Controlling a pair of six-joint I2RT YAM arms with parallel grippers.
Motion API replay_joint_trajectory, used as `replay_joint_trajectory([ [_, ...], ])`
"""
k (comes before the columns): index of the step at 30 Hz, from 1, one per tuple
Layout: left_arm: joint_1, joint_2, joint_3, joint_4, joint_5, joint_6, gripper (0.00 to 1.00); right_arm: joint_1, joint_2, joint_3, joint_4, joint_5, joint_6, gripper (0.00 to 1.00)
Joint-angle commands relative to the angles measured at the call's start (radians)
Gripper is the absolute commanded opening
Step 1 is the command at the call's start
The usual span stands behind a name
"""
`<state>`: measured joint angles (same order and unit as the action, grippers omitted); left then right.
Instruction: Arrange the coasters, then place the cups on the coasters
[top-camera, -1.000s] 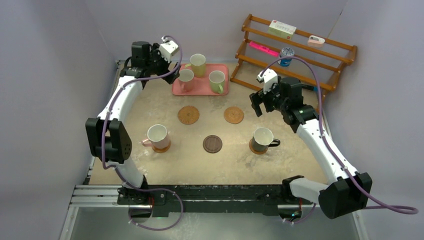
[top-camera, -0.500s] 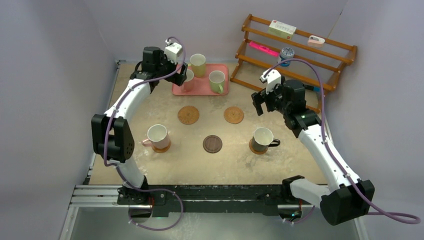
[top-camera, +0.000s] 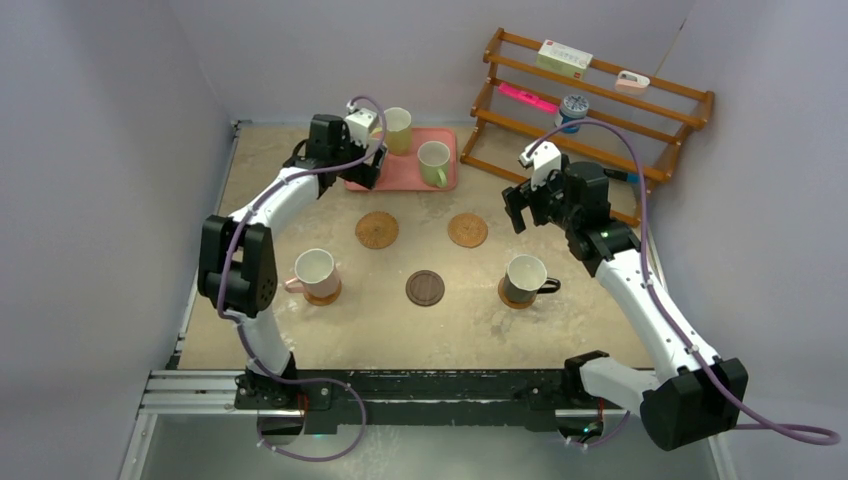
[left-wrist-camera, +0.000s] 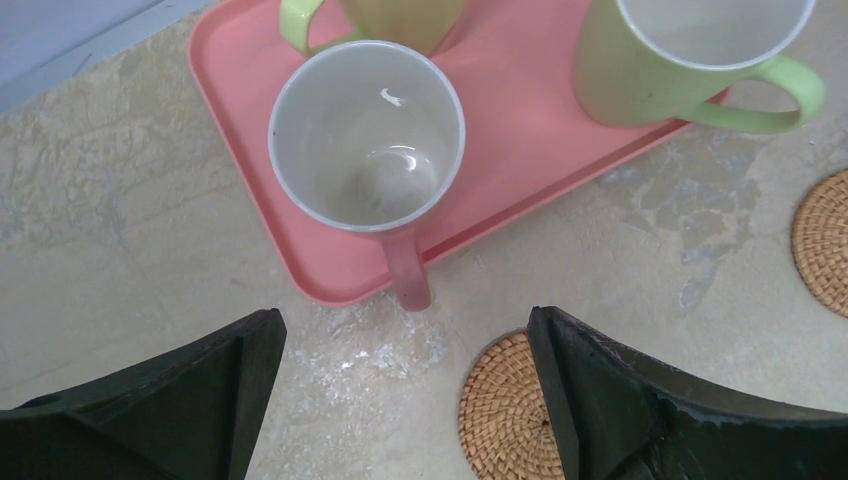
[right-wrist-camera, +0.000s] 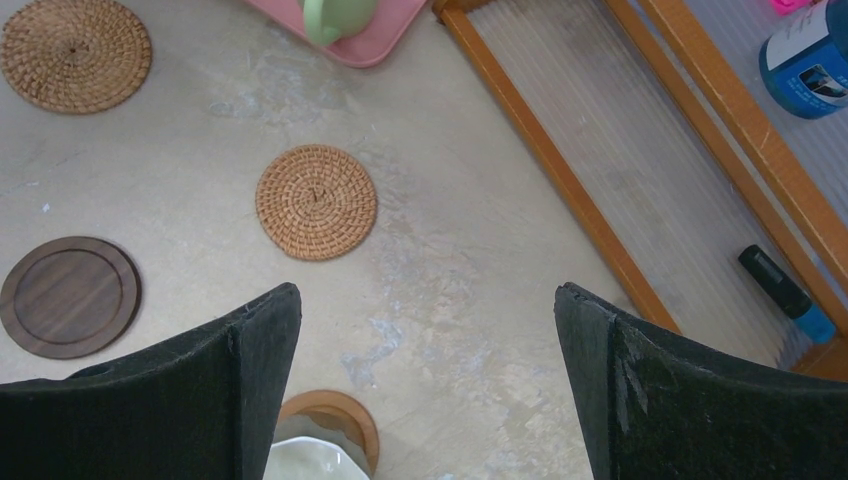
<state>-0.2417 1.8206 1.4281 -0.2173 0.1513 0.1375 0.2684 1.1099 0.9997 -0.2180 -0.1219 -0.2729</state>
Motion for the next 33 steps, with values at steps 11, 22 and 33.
replay_joint_trajectory([
  [11,0.003,0.105,-0.007,0.172,-0.045,-0.048,0.96,0.003,-0.015,-0.026,0.048,0.023,-0.002,0.98],
  [22,0.003,0.155,0.015,0.202,-0.047,-0.038,0.90,0.004,-0.018,-0.030,0.052,0.031,-0.011,0.98],
  [33,0.002,0.181,0.037,0.240,-0.043,-0.031,0.72,0.004,-0.018,-0.033,0.052,0.031,-0.017,0.98],
])
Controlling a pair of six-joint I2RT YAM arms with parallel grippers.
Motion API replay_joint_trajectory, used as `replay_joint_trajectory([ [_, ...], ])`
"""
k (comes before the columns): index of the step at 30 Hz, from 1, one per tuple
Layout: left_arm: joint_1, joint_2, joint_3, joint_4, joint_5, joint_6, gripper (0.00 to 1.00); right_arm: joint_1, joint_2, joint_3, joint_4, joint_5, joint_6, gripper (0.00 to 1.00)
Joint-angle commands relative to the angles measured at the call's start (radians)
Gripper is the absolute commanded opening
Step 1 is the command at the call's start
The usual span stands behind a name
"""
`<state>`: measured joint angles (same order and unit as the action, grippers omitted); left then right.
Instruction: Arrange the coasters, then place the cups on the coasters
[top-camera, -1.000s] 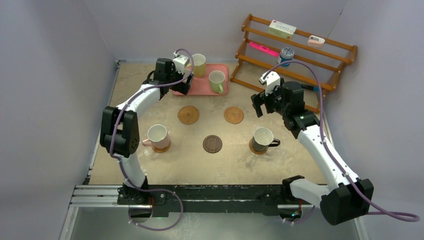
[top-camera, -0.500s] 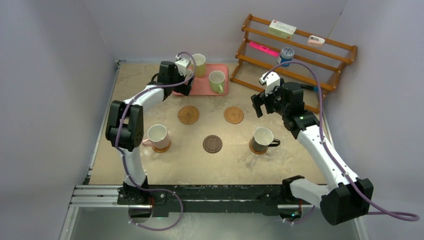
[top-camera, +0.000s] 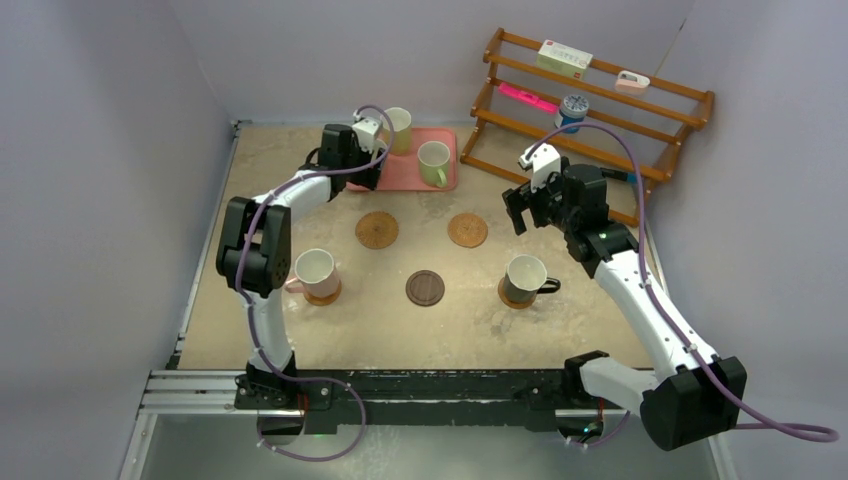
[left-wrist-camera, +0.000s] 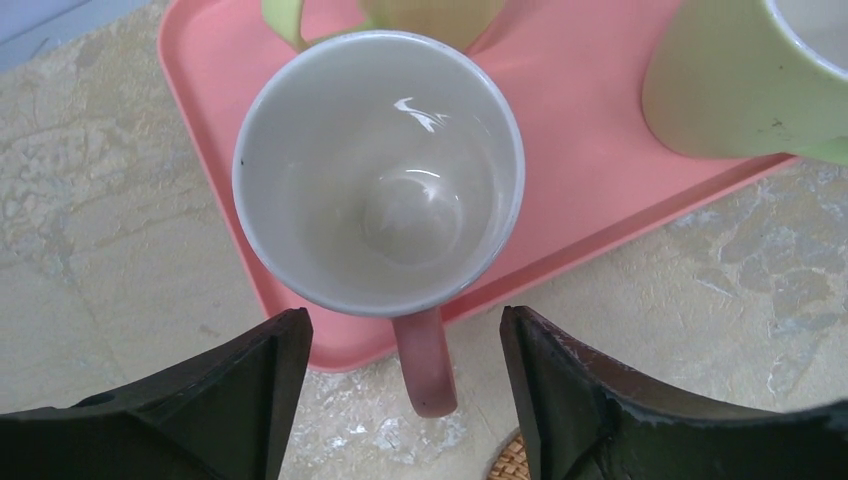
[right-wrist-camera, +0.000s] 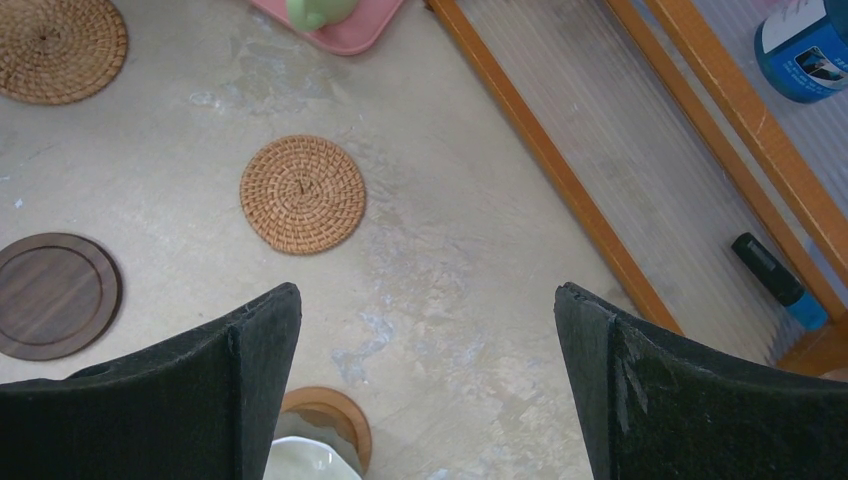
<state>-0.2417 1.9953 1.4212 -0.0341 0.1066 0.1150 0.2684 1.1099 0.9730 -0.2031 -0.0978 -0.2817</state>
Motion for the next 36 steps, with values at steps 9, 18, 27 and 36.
replay_joint_trajectory([
  [9,0.003,0.020,0.058,0.054,-0.013,-0.007,0.65,0.004,-0.017,-0.007,0.034,0.004,-0.008,0.98],
  [18,0.004,0.020,0.059,0.051,-0.014,-0.012,0.59,0.004,-0.021,-0.008,0.034,0.001,-0.011,0.98],
  [27,0.006,0.019,0.059,0.045,-0.024,-0.009,0.49,0.005,-0.021,-0.008,0.033,-0.001,-0.011,0.98],
  [36,0.010,0.021,0.058,0.042,-0.016,-0.013,0.37,0.004,-0.022,-0.008,0.031,-0.005,-0.012,0.98],
])
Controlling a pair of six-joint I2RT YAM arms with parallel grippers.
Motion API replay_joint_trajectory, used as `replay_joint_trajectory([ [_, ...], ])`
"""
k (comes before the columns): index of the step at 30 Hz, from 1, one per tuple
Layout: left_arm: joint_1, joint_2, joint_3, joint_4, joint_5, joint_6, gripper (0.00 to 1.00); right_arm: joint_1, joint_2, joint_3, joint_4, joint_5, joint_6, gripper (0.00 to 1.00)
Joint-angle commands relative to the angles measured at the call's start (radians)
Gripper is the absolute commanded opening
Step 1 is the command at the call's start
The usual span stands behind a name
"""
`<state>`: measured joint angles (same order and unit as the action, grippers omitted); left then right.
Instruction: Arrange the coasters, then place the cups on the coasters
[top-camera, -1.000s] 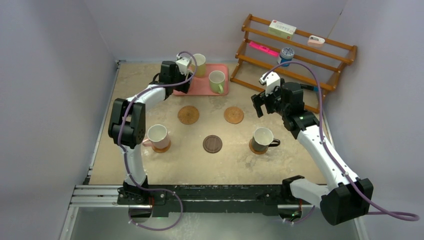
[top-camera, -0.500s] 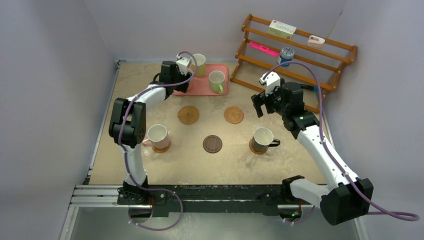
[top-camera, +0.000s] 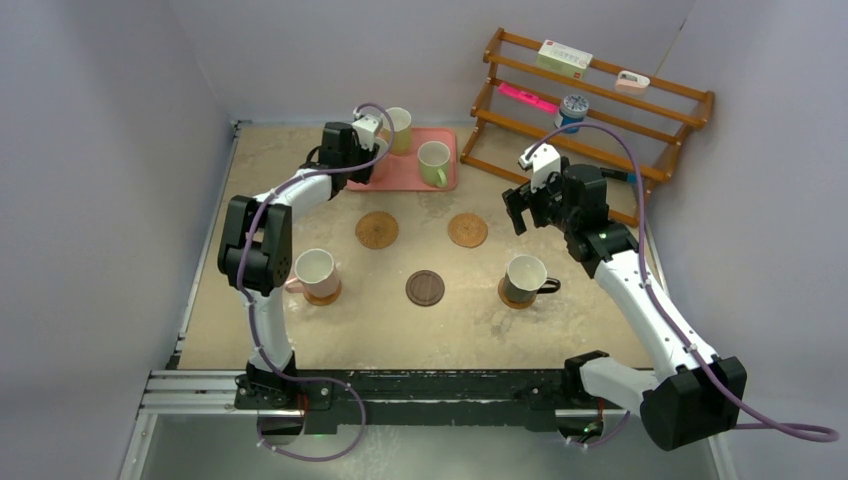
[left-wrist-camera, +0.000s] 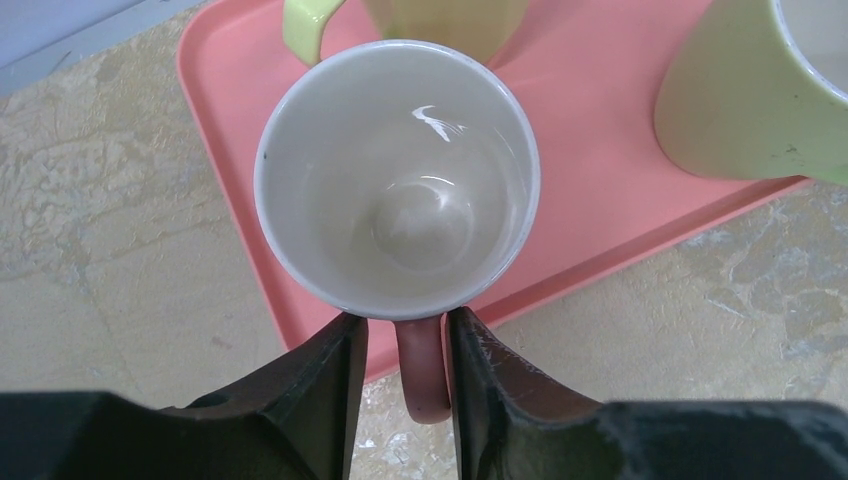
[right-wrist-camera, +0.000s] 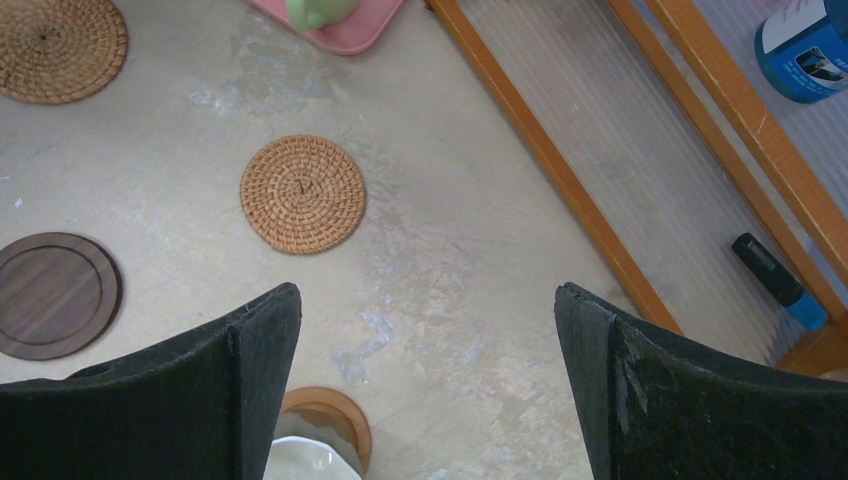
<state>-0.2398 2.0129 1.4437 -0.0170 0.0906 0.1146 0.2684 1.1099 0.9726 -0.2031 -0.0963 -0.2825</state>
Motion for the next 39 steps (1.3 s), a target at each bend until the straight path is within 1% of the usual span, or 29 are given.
replay_joint_trajectory([
  [1,0.009,0.003,0.035,0.025,0.002,-0.011,0.35,0.003,-0.022,-0.008,0.031,-0.006,-0.010,0.98],
  [9,0.026,-0.004,0.031,0.019,0.027,-0.014,0.22,0.003,-0.024,-0.008,0.031,-0.007,-0.012,0.98],
  [12,0.032,-0.010,0.031,0.019,0.046,-0.019,0.15,0.004,-0.024,-0.008,0.031,-0.006,-0.011,0.98],
  [15,0.038,-0.020,0.032,0.019,0.067,-0.018,0.08,0.004,-0.024,-0.008,0.030,-0.006,-0.011,0.98],
  [17,0.041,-0.028,0.032,0.019,0.084,-0.015,0.00,0.004,-0.025,-0.008,0.030,-0.006,-0.012,0.98],
  [22,0.046,-0.059,0.028,0.019,0.140,0.011,0.00,0.003,-0.025,-0.008,0.029,-0.008,-0.011,0.98],
  [28,0.051,-0.155,-0.040,0.121,0.152,0.035,0.00,0.003,-0.027,-0.006,0.028,-0.010,-0.009,0.98],
  [39,0.065,-0.217,-0.084,0.171,0.225,0.051,0.00,0.004,-0.033,-0.008,0.027,-0.010,-0.010,0.98],
])
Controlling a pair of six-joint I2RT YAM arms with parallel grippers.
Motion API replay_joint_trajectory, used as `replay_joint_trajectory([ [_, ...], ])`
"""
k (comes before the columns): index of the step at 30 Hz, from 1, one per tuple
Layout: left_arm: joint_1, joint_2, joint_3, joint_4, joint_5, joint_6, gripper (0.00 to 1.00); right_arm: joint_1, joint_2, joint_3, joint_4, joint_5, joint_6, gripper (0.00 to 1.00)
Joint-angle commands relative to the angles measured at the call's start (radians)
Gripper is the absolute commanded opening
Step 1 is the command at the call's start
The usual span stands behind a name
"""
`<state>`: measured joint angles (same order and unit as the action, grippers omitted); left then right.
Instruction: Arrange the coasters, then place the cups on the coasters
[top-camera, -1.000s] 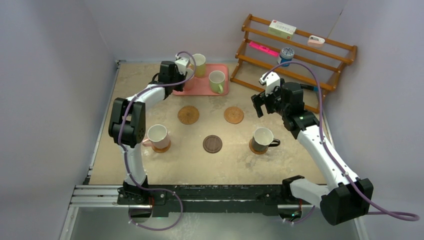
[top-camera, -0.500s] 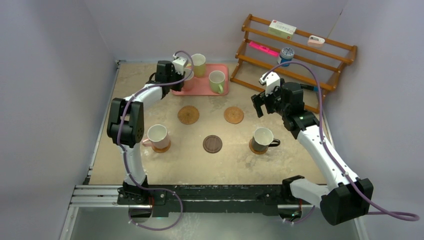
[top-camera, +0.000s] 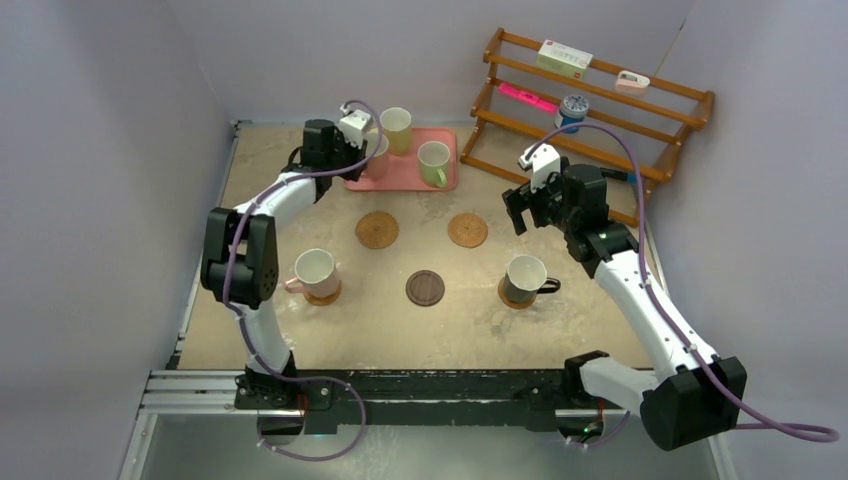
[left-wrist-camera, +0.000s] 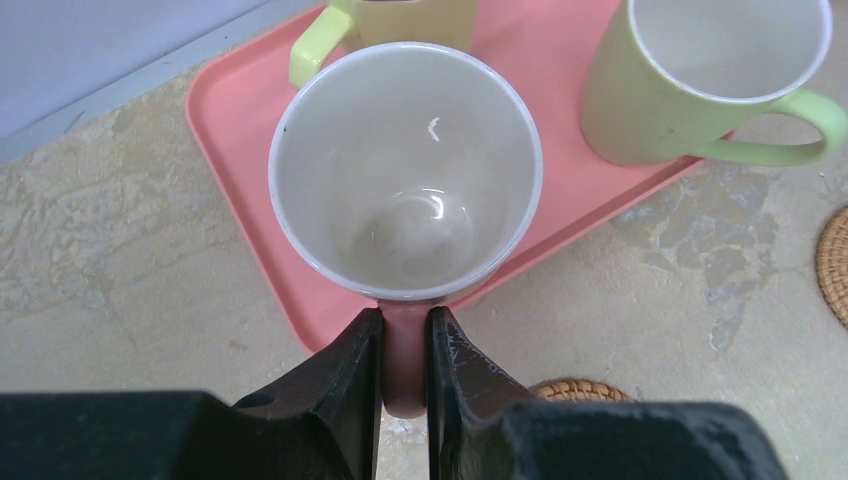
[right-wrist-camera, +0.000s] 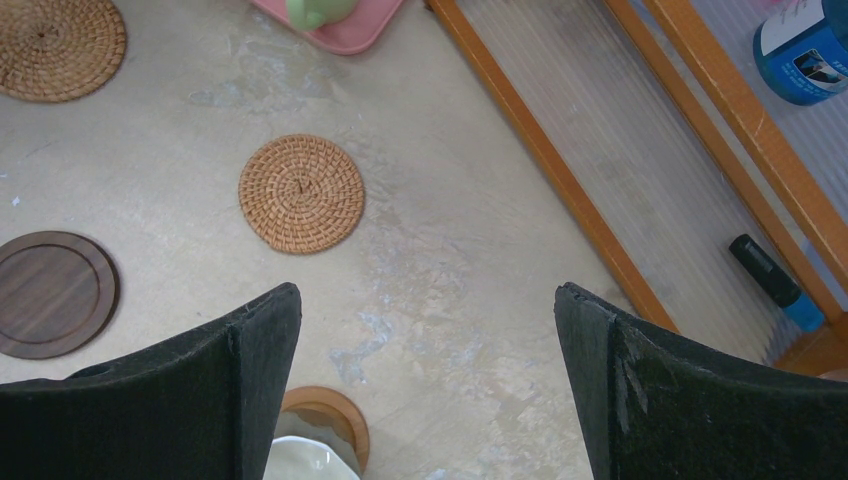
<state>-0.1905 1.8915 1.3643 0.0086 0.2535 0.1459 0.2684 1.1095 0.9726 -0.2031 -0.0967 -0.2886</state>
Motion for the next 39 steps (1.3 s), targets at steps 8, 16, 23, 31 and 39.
replay_joint_trajectory([
  [8,0.033,-0.191,-0.087,0.201,0.183,0.040,0.00,0.003,-0.033,-0.008,0.027,-0.007,-0.003,0.98],
  [16,0.034,-0.290,-0.191,0.227,0.296,0.139,0.00,0.004,-0.028,-0.008,0.027,-0.001,-0.006,0.98],
  [23,0.038,-0.369,-0.290,0.212,0.412,0.252,0.00,0.003,-0.028,-0.009,0.028,0.004,-0.007,0.98],
  [31,0.086,-0.436,-0.370,0.152,0.548,0.376,0.00,0.004,-0.026,-0.011,0.030,0.002,-0.007,0.98],
  [39,0.109,-0.463,-0.396,-0.023,0.605,0.568,0.00,0.003,-0.025,-0.010,0.029,0.003,-0.005,0.98],
])
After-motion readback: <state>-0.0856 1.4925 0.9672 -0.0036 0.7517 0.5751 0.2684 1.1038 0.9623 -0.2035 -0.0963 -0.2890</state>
